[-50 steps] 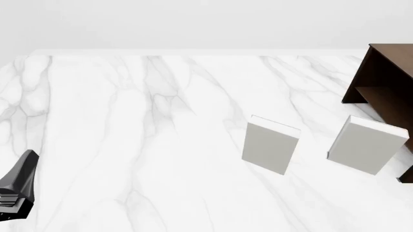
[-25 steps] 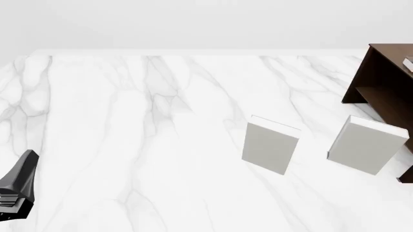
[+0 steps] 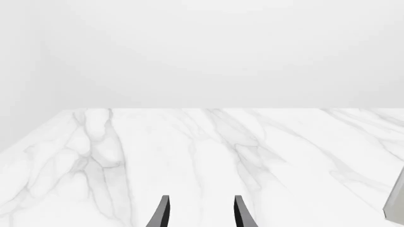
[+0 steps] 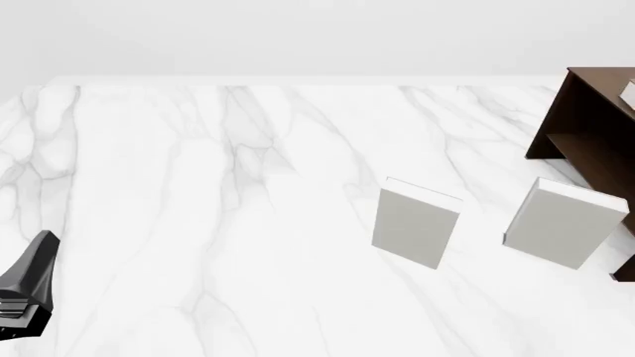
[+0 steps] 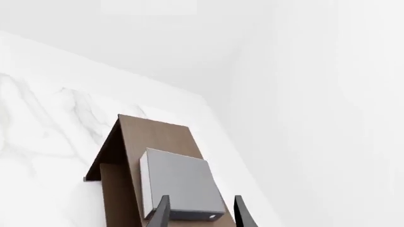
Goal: Pick up the book on the left and place it on top of the shelf.
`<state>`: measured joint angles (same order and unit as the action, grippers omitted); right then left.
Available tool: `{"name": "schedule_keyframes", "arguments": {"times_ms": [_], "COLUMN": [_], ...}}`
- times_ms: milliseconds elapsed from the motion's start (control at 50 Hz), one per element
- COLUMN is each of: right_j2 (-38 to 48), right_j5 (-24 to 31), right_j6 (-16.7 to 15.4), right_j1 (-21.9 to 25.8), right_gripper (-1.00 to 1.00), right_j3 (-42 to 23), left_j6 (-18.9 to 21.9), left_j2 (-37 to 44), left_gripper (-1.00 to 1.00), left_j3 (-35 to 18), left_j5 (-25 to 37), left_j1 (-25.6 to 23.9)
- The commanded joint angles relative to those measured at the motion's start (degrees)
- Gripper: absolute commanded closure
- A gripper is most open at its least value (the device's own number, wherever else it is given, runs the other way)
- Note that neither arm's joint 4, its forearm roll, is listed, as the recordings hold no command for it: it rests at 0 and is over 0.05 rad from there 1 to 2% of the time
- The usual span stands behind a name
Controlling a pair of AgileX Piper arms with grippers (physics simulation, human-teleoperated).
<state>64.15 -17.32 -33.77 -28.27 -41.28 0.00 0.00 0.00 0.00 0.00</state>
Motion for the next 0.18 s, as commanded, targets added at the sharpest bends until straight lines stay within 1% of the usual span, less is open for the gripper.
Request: {"name": "schedule_keyframes", "arguments": {"times_ms": [20, 80, 180], "right_j2": [-5.0, -7.4, -9.5], "right_j5": [-1.3, -1.6, -1.7], "right_j6": [6.9, 8.2, 10.7], "right_j1": [1.3, 2.4, 3.0], "right_gripper": [-1.0, -1.0, -1.0], "right_j3": [0.2, 1.3, 2.1], "left_j6": [0.0, 0.0, 0.0], "left_j2": [0.0, 0.0, 0.0], "left_gripper": [-1.0, -1.0, -1.0], "left_j3": [0.0, 0.0, 0.0], "left_j5": [0.0, 0.0, 0.0], "left_j1": [0.0, 0.0, 0.0]}}
